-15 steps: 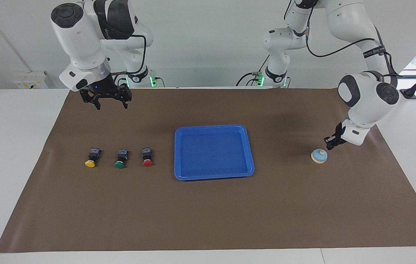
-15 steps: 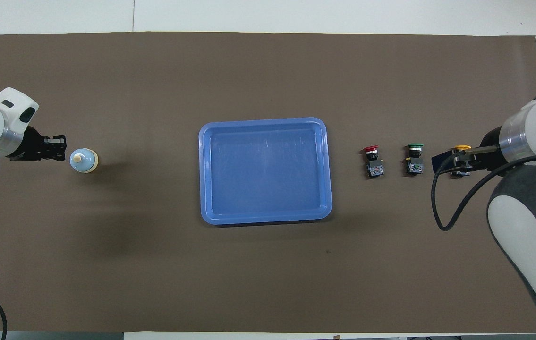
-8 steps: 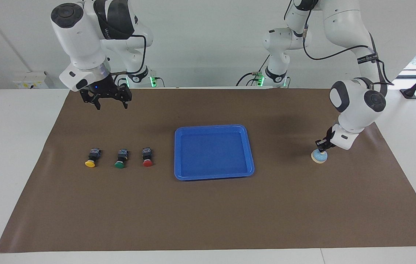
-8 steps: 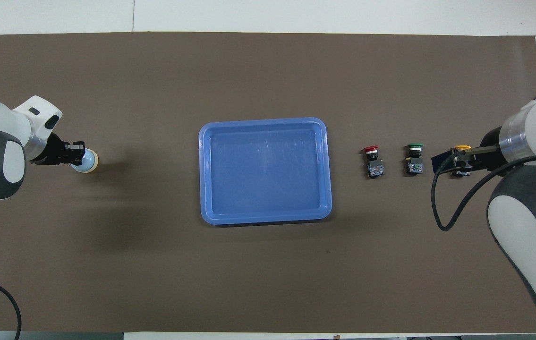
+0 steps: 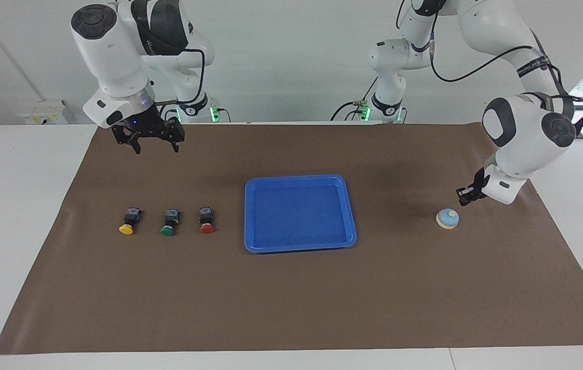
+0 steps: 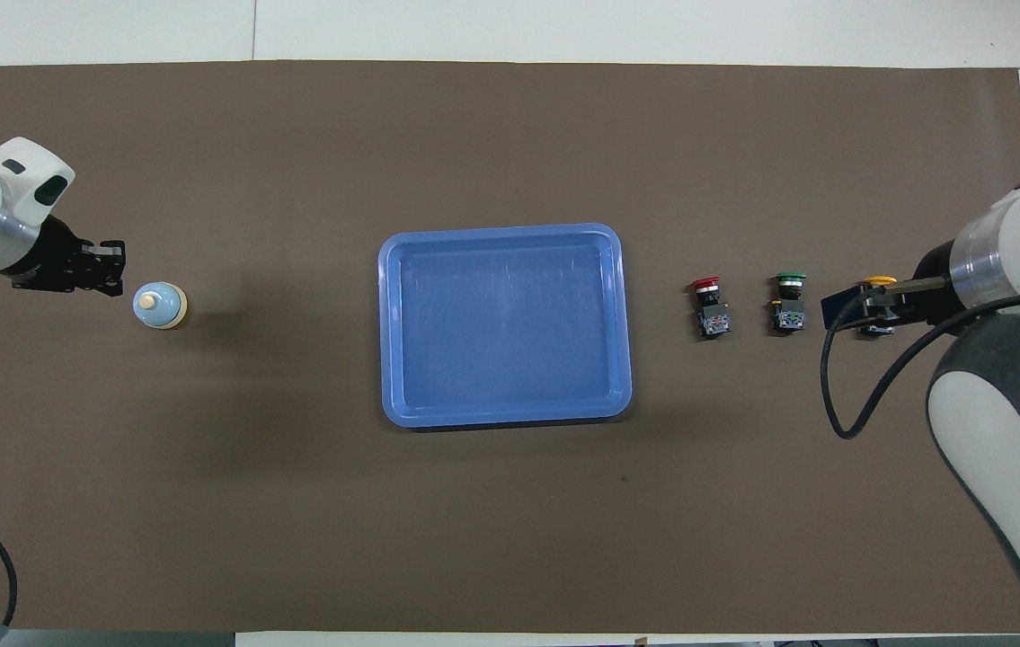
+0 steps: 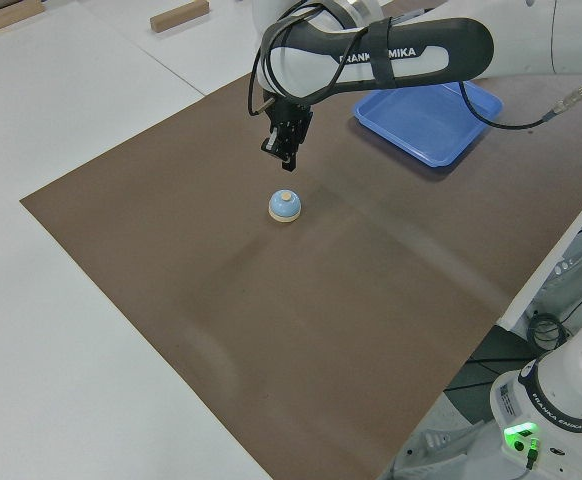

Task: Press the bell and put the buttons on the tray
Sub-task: 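Lift the left gripper off the bell and draw it back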

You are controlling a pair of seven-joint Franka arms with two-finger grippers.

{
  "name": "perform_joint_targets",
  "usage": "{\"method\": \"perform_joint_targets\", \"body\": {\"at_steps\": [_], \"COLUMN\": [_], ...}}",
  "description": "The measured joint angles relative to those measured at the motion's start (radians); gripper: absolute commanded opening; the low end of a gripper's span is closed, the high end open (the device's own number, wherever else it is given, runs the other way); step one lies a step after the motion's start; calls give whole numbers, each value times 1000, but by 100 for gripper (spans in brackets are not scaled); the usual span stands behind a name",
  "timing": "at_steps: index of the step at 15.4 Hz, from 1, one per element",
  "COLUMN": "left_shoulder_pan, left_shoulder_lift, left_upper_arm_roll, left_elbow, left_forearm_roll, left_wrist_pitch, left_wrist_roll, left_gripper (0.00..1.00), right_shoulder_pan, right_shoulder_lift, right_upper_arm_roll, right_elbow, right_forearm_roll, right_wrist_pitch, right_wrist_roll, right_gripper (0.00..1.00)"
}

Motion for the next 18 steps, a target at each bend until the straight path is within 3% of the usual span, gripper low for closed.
{"method": "perform_joint_targets", "body": {"at_steps": [1,2,12,18], "left_shoulder_pan": [0,0,-3,-10], "left_shoulder_lift": [-8,-20,-219,-245], "left_upper_arm_roll": [0,0,-9,-12], "left_elbow": [8,12,34,34], "left_forearm_roll": [0,0,0,0], "left_wrist_pitch": [-18,-37,-345,-368], "left_wrist_roll": [0,0,0,0], "left_gripper": [70,100,100,100], "right_shoulder_pan": [0,0,0,0], "right_shoulder_lift": [0,0,0,0], "right_upper_arm_roll": [0,0,0,0], "right_elbow": [0,0,0,0], "right_forearm_roll": [0,0,0,0], "right_wrist_pitch": [0,0,0,0], "right_wrist_roll": [0,0,0,0], "right_gripper": [100,100,100,100]}}
